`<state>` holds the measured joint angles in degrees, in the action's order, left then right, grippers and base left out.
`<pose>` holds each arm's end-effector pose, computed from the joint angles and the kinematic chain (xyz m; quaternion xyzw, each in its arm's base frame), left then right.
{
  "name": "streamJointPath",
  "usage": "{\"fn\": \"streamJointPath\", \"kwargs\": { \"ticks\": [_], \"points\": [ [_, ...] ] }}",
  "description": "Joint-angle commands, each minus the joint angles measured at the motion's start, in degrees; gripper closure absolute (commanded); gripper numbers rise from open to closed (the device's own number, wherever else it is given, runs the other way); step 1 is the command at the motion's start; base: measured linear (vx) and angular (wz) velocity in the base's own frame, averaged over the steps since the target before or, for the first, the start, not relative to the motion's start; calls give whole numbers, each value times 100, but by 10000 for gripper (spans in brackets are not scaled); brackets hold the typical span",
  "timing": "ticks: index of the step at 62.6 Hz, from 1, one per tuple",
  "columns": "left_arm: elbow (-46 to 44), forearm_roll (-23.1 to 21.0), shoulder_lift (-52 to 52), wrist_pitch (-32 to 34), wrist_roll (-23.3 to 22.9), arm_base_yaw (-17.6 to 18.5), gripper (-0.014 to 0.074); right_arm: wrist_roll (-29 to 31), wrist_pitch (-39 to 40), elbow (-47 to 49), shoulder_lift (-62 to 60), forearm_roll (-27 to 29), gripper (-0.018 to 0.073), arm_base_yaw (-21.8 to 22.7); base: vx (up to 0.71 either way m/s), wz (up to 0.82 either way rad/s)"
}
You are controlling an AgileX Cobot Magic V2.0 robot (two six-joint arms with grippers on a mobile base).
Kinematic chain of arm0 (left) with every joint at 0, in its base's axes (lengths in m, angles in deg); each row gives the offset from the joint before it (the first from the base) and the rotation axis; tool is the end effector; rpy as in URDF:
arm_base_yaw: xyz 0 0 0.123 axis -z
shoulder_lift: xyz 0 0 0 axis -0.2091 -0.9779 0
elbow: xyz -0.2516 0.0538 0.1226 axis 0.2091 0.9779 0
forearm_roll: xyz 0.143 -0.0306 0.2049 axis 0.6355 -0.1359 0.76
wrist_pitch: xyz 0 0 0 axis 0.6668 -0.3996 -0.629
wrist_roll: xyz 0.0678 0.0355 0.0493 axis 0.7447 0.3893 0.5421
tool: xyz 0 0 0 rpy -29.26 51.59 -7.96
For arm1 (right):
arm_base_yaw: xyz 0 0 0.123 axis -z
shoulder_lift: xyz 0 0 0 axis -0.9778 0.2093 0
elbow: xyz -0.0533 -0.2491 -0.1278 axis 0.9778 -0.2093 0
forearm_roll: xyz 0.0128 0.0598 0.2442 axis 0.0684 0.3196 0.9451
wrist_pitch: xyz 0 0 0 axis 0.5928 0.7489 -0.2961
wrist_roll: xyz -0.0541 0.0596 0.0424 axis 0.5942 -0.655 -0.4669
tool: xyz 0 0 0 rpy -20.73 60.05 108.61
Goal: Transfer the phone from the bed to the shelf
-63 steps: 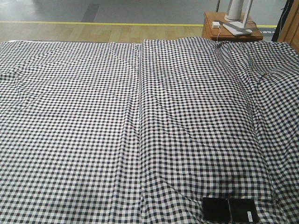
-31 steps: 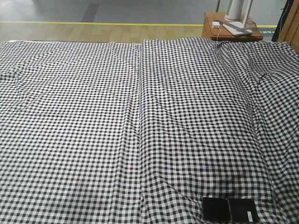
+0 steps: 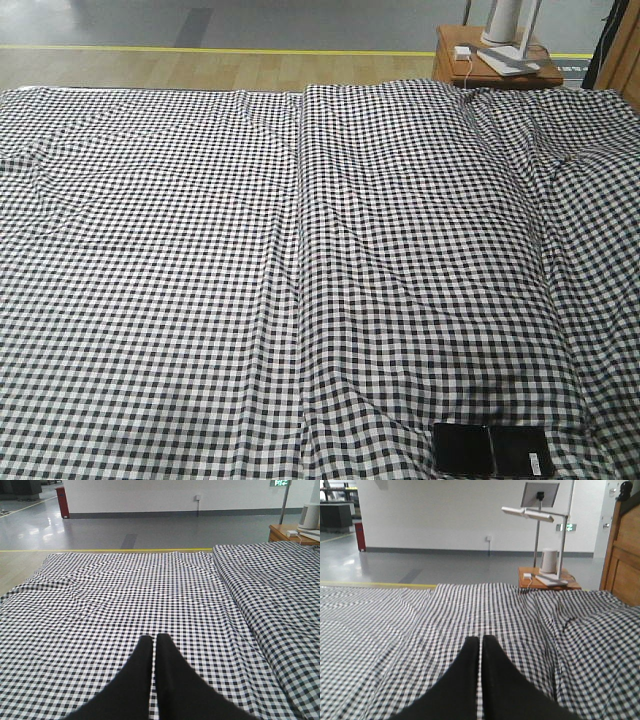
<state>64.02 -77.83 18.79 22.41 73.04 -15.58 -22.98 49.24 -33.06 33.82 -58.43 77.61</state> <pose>0.0557 0.0026 0.1855 -0.0134 0.7489 0.0234 0.6622 0.0568 0.0009 0.1996 -0.0137 0.7015 -0.0057 0.7126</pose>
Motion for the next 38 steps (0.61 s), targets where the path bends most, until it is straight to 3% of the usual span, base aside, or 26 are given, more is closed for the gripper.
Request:
{"fn": "streamJointPath", "kwargs": {
  "ticks": [1,18,38],
  "points": [
    [41,-53,48,399,0,-2,595,12,886,-53,-60,-71,564,21,0,0],
    [41,-53,48,399,0,-2,595,12,2806,77,-60,70,564,21,0,0],
    [41,-53,48,399,0,-2,595,166,2679,1855,181,369,564,21,0,0]
  ]
}}
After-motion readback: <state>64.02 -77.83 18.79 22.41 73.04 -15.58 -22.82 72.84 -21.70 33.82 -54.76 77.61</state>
